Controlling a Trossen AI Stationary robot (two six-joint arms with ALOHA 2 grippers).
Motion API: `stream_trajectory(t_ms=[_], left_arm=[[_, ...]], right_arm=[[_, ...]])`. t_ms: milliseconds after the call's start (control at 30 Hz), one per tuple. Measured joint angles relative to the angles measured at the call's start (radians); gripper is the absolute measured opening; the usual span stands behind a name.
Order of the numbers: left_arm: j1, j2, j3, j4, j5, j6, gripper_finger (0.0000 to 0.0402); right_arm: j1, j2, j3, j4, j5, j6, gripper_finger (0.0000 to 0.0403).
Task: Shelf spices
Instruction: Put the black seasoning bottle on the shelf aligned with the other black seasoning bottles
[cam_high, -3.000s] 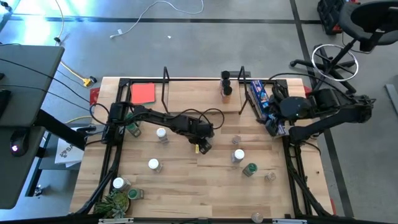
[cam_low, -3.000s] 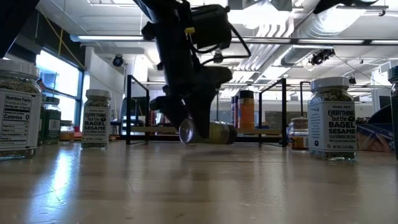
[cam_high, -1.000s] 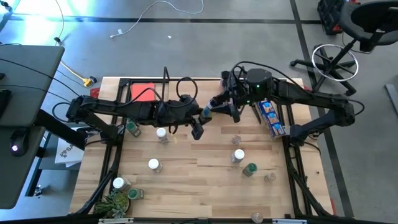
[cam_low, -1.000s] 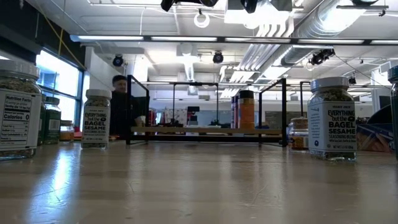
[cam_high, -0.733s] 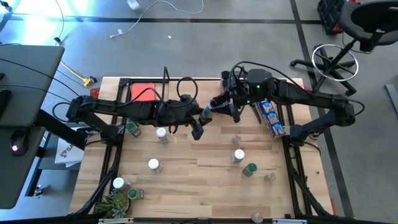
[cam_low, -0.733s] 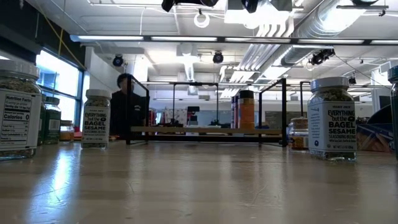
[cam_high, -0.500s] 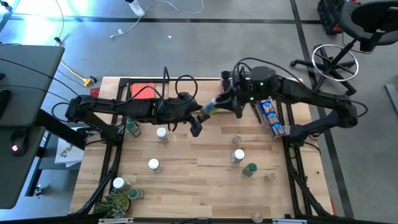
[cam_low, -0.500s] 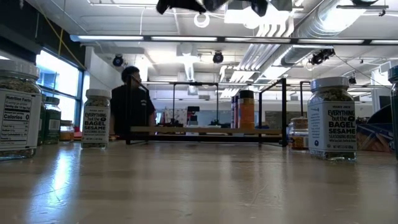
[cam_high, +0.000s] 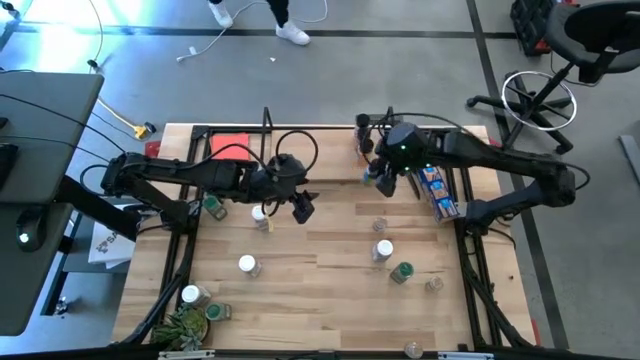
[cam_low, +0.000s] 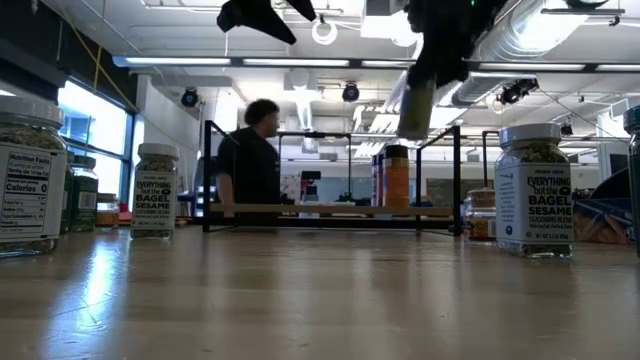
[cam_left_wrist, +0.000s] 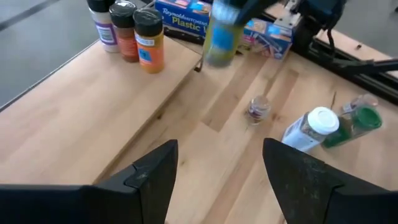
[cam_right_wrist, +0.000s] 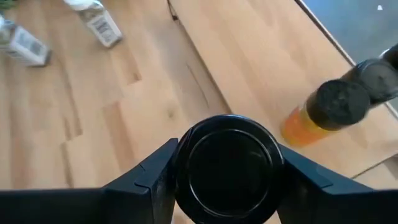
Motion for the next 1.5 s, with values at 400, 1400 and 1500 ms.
stream_trajectory(t_ms=[400, 1400, 1500], left_arm=[[-0.008, 0.0, 0.0, 0.005, 0.007, -0.029, 0.0232], [-0.008, 0.001, 0.001, 0.006, 0.014, -0.047, 0.0232], [-0.008, 0.001, 0.001, 0.006, 0.015, -0.048, 0.0232]], right_arm=[[-0.109, 0.155, -0.116, 0.157, 0.064, -0.007, 0.0192], [-0.109, 0.209, -0.117, 0.235, 0.145, 0.07, 0.0224], [-0.109, 0.209, -0.117, 0.235, 0.141, 0.055, 0.0233]])
